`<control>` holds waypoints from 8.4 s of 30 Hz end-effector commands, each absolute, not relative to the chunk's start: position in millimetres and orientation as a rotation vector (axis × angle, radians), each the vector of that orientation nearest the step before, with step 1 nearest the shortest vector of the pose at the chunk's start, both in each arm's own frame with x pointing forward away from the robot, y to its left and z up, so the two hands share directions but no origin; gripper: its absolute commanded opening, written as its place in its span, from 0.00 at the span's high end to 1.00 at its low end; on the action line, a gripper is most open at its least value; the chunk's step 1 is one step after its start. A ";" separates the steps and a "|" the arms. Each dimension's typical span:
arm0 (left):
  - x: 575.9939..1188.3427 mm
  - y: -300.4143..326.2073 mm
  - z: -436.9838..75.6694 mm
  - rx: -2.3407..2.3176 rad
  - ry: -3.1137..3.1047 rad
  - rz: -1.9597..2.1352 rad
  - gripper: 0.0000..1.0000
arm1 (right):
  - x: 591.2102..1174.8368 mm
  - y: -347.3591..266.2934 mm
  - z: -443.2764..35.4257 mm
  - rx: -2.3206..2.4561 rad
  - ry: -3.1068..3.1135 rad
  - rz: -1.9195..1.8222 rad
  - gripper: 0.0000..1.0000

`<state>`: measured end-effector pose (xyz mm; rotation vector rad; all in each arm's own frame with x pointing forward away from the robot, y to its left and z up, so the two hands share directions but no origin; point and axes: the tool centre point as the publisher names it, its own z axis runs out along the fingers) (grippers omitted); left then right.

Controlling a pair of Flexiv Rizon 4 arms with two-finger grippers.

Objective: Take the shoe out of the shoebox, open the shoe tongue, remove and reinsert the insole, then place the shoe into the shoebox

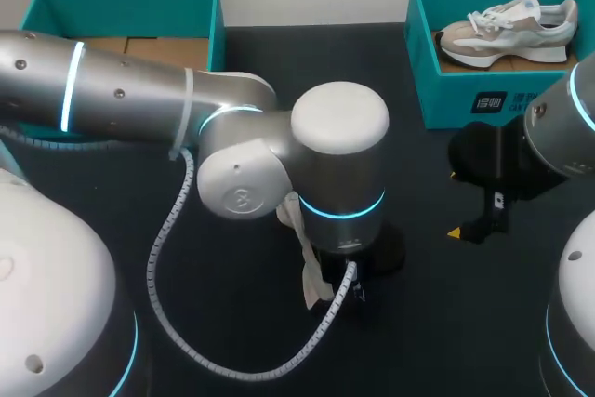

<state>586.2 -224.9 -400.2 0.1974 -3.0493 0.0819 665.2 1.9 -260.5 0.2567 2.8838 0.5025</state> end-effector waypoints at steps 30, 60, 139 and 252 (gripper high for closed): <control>629.1 -145.2 -199.4 -0.186 -2.988 0.106 1.00 | 663.9 2.3 -261.7 0.257 2.880 0.502 0.00; 717.3 10.8 -152.2 -0.330 -3.015 0.119 1.00 | 663.9 2.3 -261.7 0.257 2.880 0.502 0.00; 1000.5 302.0 -192.0 -0.226 -3.083 -0.023 1.00 | 663.9 2.3 -261.7 0.257 2.880 0.502 0.00; 1096.1 304.7 -304.9 -2.222 -2.108 -0.240 1.00 | 663.9 2.3 -261.7 0.257 2.880 0.502 0.00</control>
